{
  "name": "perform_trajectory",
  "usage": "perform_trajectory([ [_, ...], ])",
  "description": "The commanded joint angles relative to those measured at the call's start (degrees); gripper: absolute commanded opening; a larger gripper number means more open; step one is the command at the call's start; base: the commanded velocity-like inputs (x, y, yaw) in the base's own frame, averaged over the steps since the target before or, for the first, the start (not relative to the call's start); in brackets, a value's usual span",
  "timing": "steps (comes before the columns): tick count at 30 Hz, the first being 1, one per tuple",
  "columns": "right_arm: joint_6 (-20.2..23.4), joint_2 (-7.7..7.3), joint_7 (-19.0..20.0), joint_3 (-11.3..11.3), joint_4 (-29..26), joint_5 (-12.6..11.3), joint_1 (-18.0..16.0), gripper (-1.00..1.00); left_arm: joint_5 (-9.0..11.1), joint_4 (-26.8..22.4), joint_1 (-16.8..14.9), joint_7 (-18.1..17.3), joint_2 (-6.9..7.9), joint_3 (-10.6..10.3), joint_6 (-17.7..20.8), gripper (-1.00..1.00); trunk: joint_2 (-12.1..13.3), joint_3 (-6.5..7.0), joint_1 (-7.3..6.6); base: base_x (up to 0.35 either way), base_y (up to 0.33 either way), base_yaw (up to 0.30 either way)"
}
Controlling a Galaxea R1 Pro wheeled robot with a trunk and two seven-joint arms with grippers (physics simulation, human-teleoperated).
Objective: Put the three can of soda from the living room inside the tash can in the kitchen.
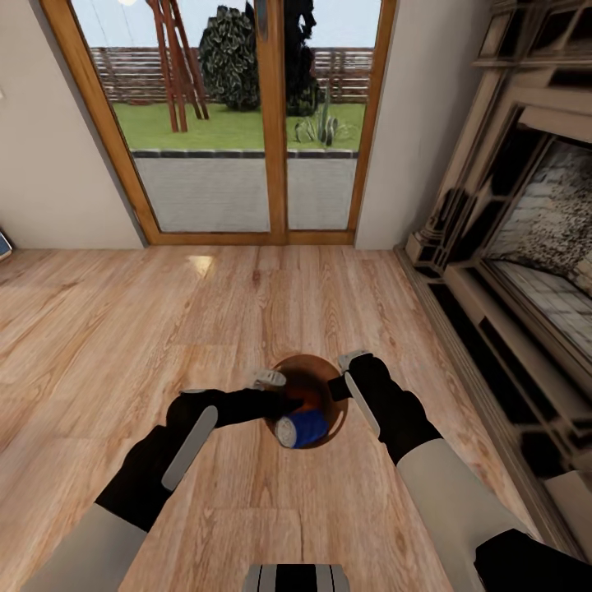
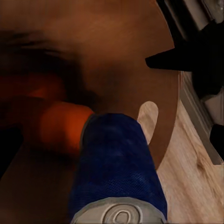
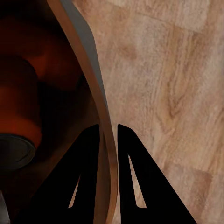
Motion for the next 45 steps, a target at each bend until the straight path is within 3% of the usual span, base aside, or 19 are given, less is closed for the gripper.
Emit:
perform_trajectory([
  [1,0.0,0.02,0.2,0.0,0.0,-0.9,0.0,-1.00,0.0,-1.0,0.0,-0.1,0.06,0.1,0.1,1.00,0.0,0.00,0.00,0.000,0.000,0.000],
  [3,0.0,0.01,0.2,0.0,0.0,-0.9,0.0,-1.00,0.0,-6.1,0.2,-0.4,0.77,0.3,0.4,1.00,0.0,0.00,0.00,0.000,0.000,0.000],
  [4,0.0,-0.02,0.2,0.0,0.0,-0.9,0.0,-1.00,0.3,-8.7,0.3,-0.8,3.00,0.4,0.8,1.00,0.0,0.00,0.00,0.000,0.000,0.000],
  [5,0.0,-0.03,0.2,0.0,0.0,-0.9,0.0,-1.00,0.4,-9.3,0.3,-1.2,3.91,0.4,0.8,1.00,0.0,0.00,0.00,0.000,0.000,0.000],
  [6,0.0,-0.05,0.2,0.0,0.1,-0.9,0.0,-1.00,0.6,-10.5,0.4,-4.0,6.73,1.2,0.9,1.00,0.0,0.00,0.00,0.000,0.000,0.000],
  [9,0.0,-0.07,0.2,0.0,0.1,-0.9,0.0,-1.00,0.8,-11.1,0.5,-8.6,9.27,4.4,0.8,1.00,0.0,0.00,0.00,0.000,0.000,0.000],
  [10,0.0,-0.09,0.2,0.0,0.1,-0.9,0.0,-1.00,0.8,-11.2,0.6,-10.2,10.00,6.1,0.8,1.00,0.0,0.00,0.00,0.000,0.000,0.000],
  [11,0.0,-0.11,0.2,0.0,0.1,-0.9,0.0,-1.00,0.7,-11.2,0.7,-13.2,11.07,10.1,0.8,1.00,0.0,0.00,0.00,0.000,0.000,0.000],
  [12,0.0,-0.14,0.2,-0.1,0.1,-0.9,0.0,-1.00,0.7,-11.2,0.7,-14.4,11.46,12.2,0.8,1.00,0.0,0.00,0.00,0.000,0.000,0.000],
  [14,0.0,-0.32,0.2,-0.2,0.1,-0.9,0.0,-1.00,0.2,-11.2,1.8,-18.1,12.58,21.2,0.7,1.00,0.0,0.00,0.00,0.000,0.000,0.000],
  [15,0.0,-0.41,0.3,-0.4,0.1,-0.9,0.0,-1.00,-0.1,-11.0,2.7,-18.4,12.80,23.8,0.6,1.00,0.0,0.00,0.00,0.000,0.000,0.000],
  [19,0.0,-0.88,0.3,-1.0,0.1,-1.1,0.0,-1.00,-3.8,-10.5,5.0,-16.0,12.92,28.9,-0.9,1.00,0.0,0.00,0.00,0.000,0.000,0.000],
  [24,0.0,-2.63,0.4,-1.8,0.1,-1.5,0.0,-1.00,-7.5,-7.9,6.1,-11.3,12.57,30.5,-5.0,1.00,0.0,0.00,0.00,0.000,0.000,0.000],
  [26,0.0,-3.62,0.4,-3.6,0.1,-1.5,-0.1,-1.00,-8.5,-3.9,6.9,-9.1,12.46,30.8,-8.2,1.00,0.0,0.00,0.00,0.000,0.000,0.000],
  [32,0.0,-4.50,0.5,-5.8,1.1,-1.6,-0.8,-1.00,-9.2,2.4,7.4,-8.1,12.33,30.7,-13.4,1.00,0.0,0.00,0.00,0.000,0.000,0.000],
  [35,0.0,-4.72,0.4,-9.4,8.4,-1.6,-4.1,-1.00,-9.3,7.1,7.5,-8.0,12.27,30.6,-16.8,1.00,0.0,0.00,0.00,0.000,0.000,0.000],
  [39,0.0,-6.76,0.4,-14.9,24.4,-1.6,-11.4,-1.00,-9.3,13.5,7.6,-7.8,11.86,30.6,-22.7,1.00,0.0,0.00,0.00,0.000,0.000,0.000],
  [41,0.0,-7.54,0.5,-16.2,33.6,-1.6,-15.8,-1.00,-9.3,16.0,7.6,-7.7,11.76,30.6,-24.7,1.00,0.0,0.00,0.00,0.000,0.000,0.000],
  [45,0.0,-8.03,0.5,-16.9,42.4,-1.7,-20.2,-1.00,-9.2,18.3,7.6,-7.6,11.72,30.6,-26.1,1.00,0.0,0.00,0.00,0.000,0.000,0.000],
])
